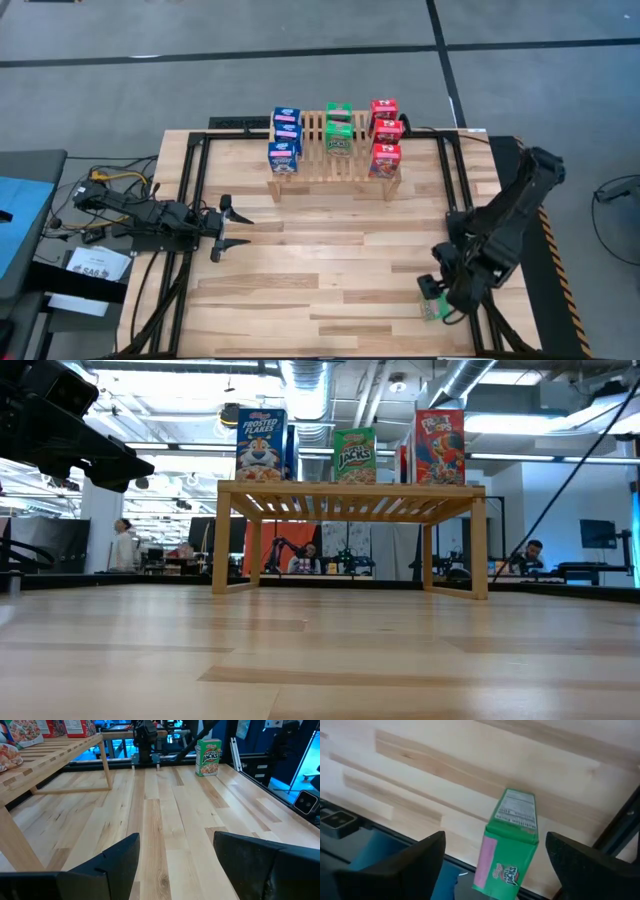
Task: Stack cereal on shelf
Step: Put the green cereal box on the shelf aligned with the other green cereal boxes
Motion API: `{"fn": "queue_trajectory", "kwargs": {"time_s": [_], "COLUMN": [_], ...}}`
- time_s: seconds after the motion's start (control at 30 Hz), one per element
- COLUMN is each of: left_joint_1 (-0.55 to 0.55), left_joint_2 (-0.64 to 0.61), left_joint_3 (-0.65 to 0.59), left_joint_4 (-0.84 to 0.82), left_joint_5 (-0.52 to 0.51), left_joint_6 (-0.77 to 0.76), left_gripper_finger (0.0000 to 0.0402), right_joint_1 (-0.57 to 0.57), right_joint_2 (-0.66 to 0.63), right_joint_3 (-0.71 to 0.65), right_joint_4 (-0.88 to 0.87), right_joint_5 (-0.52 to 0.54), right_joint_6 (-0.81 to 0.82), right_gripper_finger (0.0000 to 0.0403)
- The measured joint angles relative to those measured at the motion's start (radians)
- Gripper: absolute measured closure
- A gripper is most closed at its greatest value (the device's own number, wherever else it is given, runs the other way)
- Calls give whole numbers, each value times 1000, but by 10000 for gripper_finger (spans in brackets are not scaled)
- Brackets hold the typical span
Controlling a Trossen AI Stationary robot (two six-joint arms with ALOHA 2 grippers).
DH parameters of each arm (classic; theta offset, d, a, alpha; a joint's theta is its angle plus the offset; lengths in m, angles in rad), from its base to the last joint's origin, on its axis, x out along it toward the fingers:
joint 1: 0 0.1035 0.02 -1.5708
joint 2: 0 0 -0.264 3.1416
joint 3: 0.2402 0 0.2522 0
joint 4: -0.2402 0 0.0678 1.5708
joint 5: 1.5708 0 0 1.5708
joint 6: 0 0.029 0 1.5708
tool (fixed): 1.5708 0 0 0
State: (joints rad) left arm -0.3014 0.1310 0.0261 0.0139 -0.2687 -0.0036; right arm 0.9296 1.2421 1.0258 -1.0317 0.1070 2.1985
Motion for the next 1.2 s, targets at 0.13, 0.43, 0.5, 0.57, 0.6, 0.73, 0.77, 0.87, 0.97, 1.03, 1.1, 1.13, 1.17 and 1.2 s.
{"fn": "queue_trajectory", "kwargs": {"time_s": [0.13,0.43,0.5,0.57,0.6,0.73,0.77,0.87,0.97,1.03,1.1,1.13,1.17,1.2], "left_joint_1": [0,0,0,0,0,0,0,0,0,0,0,0,0,0], "left_joint_2": [0,0,0,0,0,0,0,0,0,0,0,0,0,0], "left_joint_3": [0,0,0,0,0,0,0,0,0,0,0,0,0,0], "left_joint_4": [0,0,0,0,0,0,0,0,0,0,0,0,0,0], "left_joint_5": [0,0,0,0,0,0,0,0,0,0,0,0,0,0], "left_joint_6": [0,0,0,0,0,0,0,0,0,0,0,0,0,0], "left_gripper_finger": [158,158,158,158,158,158,158,158,158,158,158,158,158,158], "right_joint_1": [36,73,82,90,94,106,107,111,111,111,111,111,111,111], "right_joint_2": [51,143,164,183,191,220,224,238,245,251,250,250,250,250], "right_joint_3": [11,11,11,11,11,11,11,11,11,11,11,11,11,11], "right_joint_4": [0,5,8,17,24,37,37,41,54,63,75,80,84,90], "right_joint_5": [1,1,1,1,1,5,12,23,23,23,23,23,25,26], "right_joint_6": [44,37,10,3,3,3,3,2,2,0,0,0,0,0], "right_gripper_finger": [30,29,29,29,29,29,29,32,46,64,87,99,111,121]}}
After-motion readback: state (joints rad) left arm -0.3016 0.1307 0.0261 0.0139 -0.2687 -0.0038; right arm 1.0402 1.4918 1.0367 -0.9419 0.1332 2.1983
